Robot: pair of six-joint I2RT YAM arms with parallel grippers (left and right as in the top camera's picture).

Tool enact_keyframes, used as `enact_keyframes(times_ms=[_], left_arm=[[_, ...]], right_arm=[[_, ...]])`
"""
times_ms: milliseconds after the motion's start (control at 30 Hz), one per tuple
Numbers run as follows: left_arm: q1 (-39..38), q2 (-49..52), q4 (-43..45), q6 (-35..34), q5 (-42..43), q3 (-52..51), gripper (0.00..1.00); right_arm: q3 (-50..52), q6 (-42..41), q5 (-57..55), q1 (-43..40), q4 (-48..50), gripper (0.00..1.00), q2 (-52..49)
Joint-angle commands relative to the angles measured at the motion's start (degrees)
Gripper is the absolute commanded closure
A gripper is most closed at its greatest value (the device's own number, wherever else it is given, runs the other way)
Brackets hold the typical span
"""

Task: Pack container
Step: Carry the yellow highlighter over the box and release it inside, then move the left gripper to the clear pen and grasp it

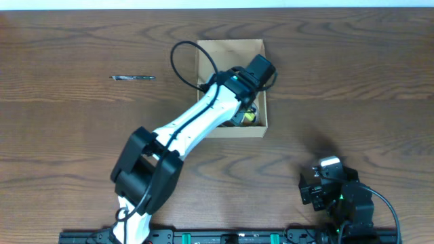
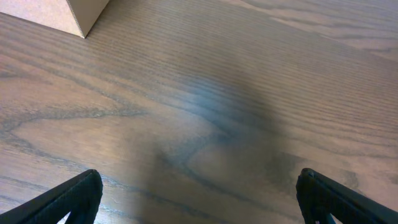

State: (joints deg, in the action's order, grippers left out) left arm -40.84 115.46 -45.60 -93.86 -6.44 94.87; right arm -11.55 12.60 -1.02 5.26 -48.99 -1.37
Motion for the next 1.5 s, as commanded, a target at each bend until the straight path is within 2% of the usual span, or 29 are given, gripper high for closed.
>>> enact_keyframes(times_ms=[0,100,267,433,567,800,1033,1467], left_arm=[[3.82,-6.64,-0.24,1.46,-3.69,0.22,0.3],[10.62,-12.2,-0.26,5.33,-5.18,0.24,0.29],[24.44,-14.97,-0.39,12.59,-7.08,0.24,0.18],[37.88,-9.94,-3.67,18.67,-2.8,1.44,0.16],[43.47,-2.58,-8.5,25.81,0.22,6.51,0.16],[45.0,8.5,-14.23,33.68,1.27,17.66,0.16],[45.05,14.88,-15.76,32.68,3.58,19.67,0.17],[45.05,20.68,-15.28,29.03,5.73,19.67,0.32]], right_arm=[[0.37,0.74,0.39,-0.46,-0.11,0.01,0.35],[0.37,0.74,0.39,-0.46,-0.11,0.01,0.35],[0.37,0.74,0.39,-0.46,-0.09,0.01,0.35],[0.37,0.74,0.39,-0.46,-0.11,0.01,0.35],[0.37,0.74,0.42,-0.46,-0.09,0.01,0.35],[0.37,0.74,0.39,-0.46,-0.09,0.01,0.35],[0.37,0.74,0.39,-0.46,-0.09,0.01,0.35],[0.37,0.74,0.39,-0.46,-0.09,0.01,0.35]])
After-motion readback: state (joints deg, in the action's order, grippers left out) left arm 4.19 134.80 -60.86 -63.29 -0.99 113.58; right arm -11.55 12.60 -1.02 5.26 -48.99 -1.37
